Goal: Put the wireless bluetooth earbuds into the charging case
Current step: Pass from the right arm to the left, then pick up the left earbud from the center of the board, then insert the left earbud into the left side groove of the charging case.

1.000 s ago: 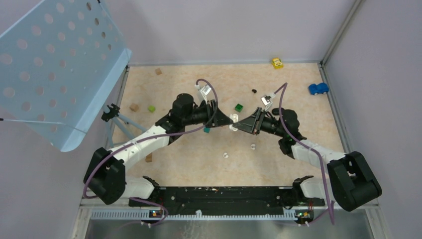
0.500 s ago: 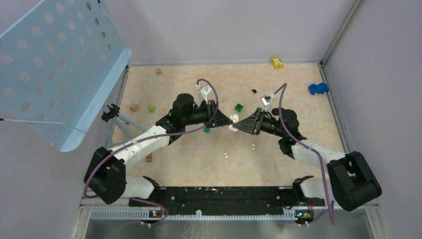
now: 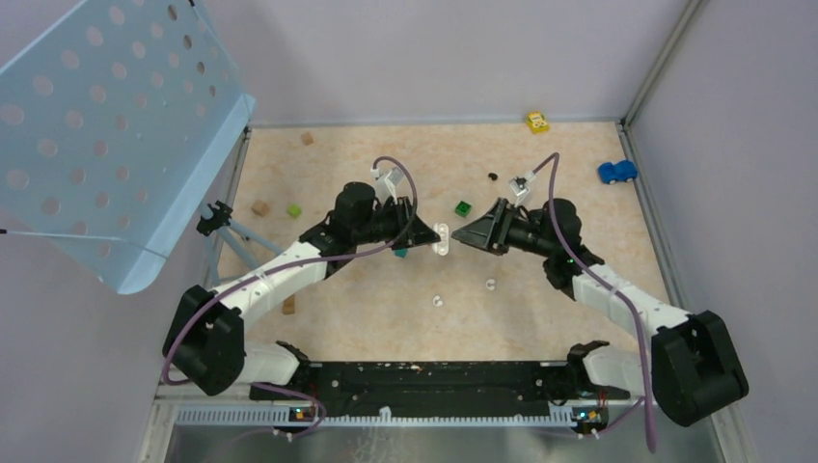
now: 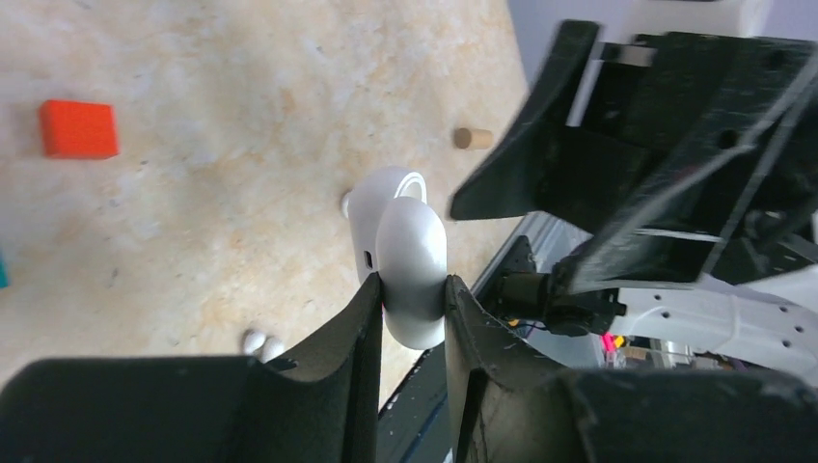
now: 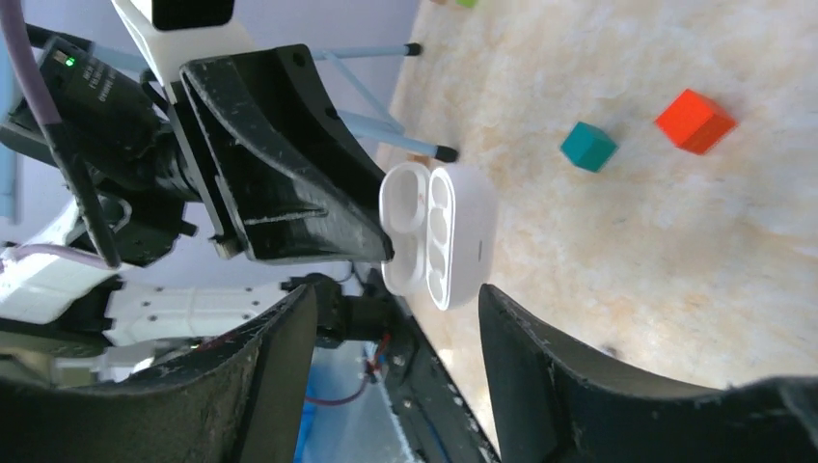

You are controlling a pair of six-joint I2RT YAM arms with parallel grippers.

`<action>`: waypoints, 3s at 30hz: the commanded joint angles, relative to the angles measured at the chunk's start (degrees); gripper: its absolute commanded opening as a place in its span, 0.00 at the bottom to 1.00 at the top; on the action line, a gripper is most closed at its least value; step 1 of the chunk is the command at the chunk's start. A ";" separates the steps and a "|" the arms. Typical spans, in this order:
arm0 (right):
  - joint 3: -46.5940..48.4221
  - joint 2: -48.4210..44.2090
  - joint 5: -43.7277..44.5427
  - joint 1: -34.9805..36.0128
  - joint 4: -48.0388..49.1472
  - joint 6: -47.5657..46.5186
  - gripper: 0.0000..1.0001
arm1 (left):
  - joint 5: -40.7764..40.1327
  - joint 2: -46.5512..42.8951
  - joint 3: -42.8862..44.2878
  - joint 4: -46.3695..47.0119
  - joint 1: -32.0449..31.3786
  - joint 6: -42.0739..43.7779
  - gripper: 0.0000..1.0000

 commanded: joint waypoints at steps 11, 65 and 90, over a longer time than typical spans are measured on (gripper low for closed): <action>5.83 -12.47 45.36 5.50 -52.56 -18.15 0.44 | -3.87 -4.06 8.78 -24.59 5.13 18.84 0.18; 6.76 6.53 56.04 15.59 -49.33 -17.54 0.13 | 6.07 -0.35 5.68 -22.77 10.54 15.74 0.17; 16.77 -13.13 27.67 15.58 -40.42 -27.31 0.00 | 21.98 0.23 10.06 -21.74 10.53 28.68 0.15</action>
